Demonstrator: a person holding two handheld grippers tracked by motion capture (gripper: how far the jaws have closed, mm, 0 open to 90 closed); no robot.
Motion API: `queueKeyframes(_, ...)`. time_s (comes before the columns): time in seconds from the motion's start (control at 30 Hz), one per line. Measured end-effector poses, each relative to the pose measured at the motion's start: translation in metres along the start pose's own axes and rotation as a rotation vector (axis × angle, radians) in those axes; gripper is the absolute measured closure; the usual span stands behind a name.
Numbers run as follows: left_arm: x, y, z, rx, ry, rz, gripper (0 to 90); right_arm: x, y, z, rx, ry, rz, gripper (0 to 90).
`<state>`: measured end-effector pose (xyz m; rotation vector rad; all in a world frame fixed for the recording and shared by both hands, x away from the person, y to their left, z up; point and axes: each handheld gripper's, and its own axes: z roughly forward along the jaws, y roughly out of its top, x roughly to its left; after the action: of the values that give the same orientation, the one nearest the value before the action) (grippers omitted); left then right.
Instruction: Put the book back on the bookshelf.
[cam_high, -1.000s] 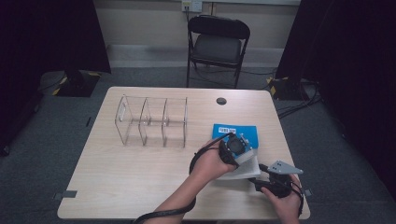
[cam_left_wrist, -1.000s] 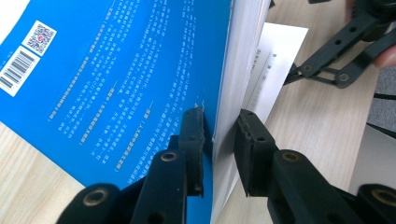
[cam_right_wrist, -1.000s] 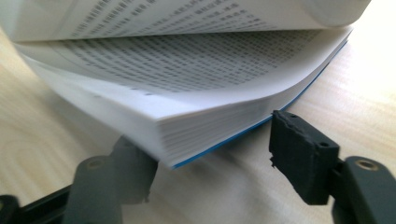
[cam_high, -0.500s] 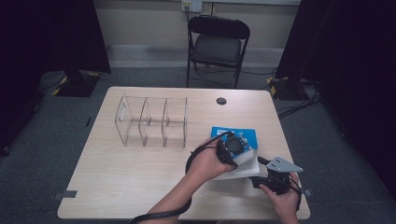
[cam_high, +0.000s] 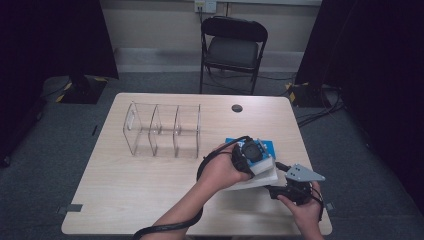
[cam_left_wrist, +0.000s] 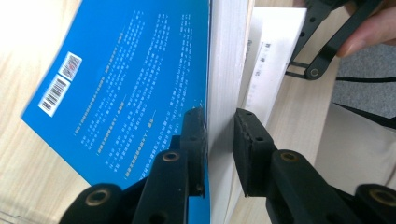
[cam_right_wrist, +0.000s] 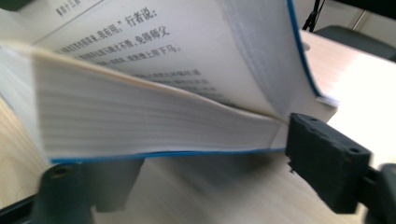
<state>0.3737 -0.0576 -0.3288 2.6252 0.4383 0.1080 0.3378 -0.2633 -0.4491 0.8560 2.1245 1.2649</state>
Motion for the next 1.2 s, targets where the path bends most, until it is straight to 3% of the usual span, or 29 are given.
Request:
queueKeyframes(0.23, -0.002, 0.0, -0.01, -0.003, 0.013, 0.017, 75.0, 0.001, 0.013, -0.003, -0.009, 0.015, -0.049, 18.4)
queueKeyframes(0.47, -0.004, 0.002, -0.012, -0.002, 0.017, 0.026, 75.0, 0.0, 0.011, -0.003, -0.019, 0.032, -0.009, 18.4)
queueKeyframes(0.67, -0.005, 0.005, -0.019, -0.006, 0.008, 0.026, 75.0, 0.0, 0.016, -0.005, -0.027, 0.024, -0.027, 15.8)
queueKeyframes(0.7, -0.005, 0.006, -0.022, -0.022, -0.013, 0.02, 75.1, 0.0, 0.016, -0.006, -0.024, 0.021, -0.027, 15.1)
queueKeyframes(0.73, -0.002, 0.007, -0.034, -0.122, -0.113, 0.028, 85.3, 0.0, 0.017, -0.006, -0.017, 0.016, -0.028, 14.9)
queueKeyframes(0.77, -0.001, 0.009, -0.048, -0.264, -0.241, -0.029, 90.0, -0.001, 0.017, -0.006, 0.01, 0.005, -0.048, 14.6)
queueKeyframes(0.8, -0.004, 0.014, -0.063, -0.327, -0.208, -0.029, 90.0, -0.001, 0.015, -0.004, 0.061, 0.001, -0.079, 14.7)
queueKeyframes(0.83, -0.007, 0.021, -0.072, -0.29, -0.101, 0.006, 90.0, 0.0, 0.009, 0.0, 0.089, -0.009, -0.101, 14.4)
queueKeyframes(0.87, -0.007, 0.025, -0.076, -0.256, -0.057, 0.021, 90.0, 0.001, 0.002, 0.004, 0.117, 0.0, -0.103, 14.9)
queueKeyframes(0.9, -0.004, 0.025, -0.078, -0.229, -0.082, 0.006, 90.0, 0.002, -0.006, 0.009, 0.147, -0.001, -0.108, 15.1)
queueKeyframes(0.97, -0.001, 0.017, -0.069, -0.143, 0.001, 0.001, 89.3, 0.009, -0.025, 0.017, 0.207, -0.003, -0.133, 15.6)
queueKeyframes(1.0, 0.002, 0.01, -0.059, -0.121, -0.006, -0.01, 84.2, 0.012, -0.034, 0.019, 0.208, -0.015, -0.153, 15.9)
queueKeyframes(1.07, 0.011, -0.008, -0.034, -0.116, -0.03, -0.033, 75.9, 0.015, -0.041, 0.021, 0.162, 0.043, -0.095, 23.1)
queueKeyframes(1.13, 0.017, -0.024, -0.011, -0.113, -0.017, -0.036, 71.1, 0.019, -0.031, 0.02, 0.175, 0.033, -0.194, 22.5)
queueKeyframes(1.2, 0.02, -0.038, 0.008, -0.118, -0.051, -0.02, 65.4, 0.021, -0.029, 0.022, 0.188, 0.039, -0.208, 22.5)
